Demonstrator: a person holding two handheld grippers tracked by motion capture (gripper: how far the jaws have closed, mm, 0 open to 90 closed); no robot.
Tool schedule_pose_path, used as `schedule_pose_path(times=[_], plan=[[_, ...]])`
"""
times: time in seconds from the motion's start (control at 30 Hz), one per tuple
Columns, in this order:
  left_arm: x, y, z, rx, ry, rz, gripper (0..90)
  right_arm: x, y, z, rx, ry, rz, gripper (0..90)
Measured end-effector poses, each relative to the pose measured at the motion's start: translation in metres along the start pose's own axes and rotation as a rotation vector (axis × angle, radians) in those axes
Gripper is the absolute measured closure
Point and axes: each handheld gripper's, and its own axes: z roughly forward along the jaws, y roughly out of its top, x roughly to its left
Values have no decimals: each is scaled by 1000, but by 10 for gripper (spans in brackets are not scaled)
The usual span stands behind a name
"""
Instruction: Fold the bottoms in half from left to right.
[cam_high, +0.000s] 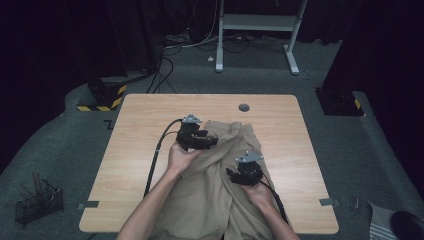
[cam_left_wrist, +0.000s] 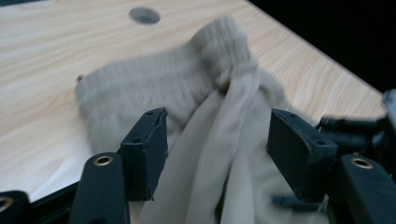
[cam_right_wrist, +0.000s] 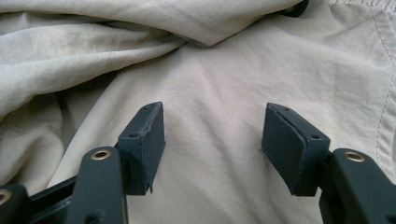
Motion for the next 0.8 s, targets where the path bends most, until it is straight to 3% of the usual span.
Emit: schedule_pose_path(times=[0.13, 0.27, 0.4, 0.5, 0.57, 0.67, 0.8], plan=[[-4, -17, -6, 22, 13, 31, 367, -3, 0, -5, 13, 34, 40, 382], [-3, -25, -5, 46, 17, 14, 406, 1, -4, -16, 3, 29, 32, 387], [0, -28, 4, 105, 18, -6, 612, 9, -7, -12, 23, 24, -25, 379], [8, -27, 7, 114, -13, -32, 790, 13, -3, -5, 8, 24, -23, 382], [13, -22, 7, 96, -18, -56, 867, 15, 3, 2, 7, 27, -26, 382], [19, -7, -1, 29, -46, -90, 880, 16, 14, 15, -1, 18, -18, 388], [16, 19, -14, -57, -107, -118, 882, 26, 32, 35, -3, 16, -18, 396]])
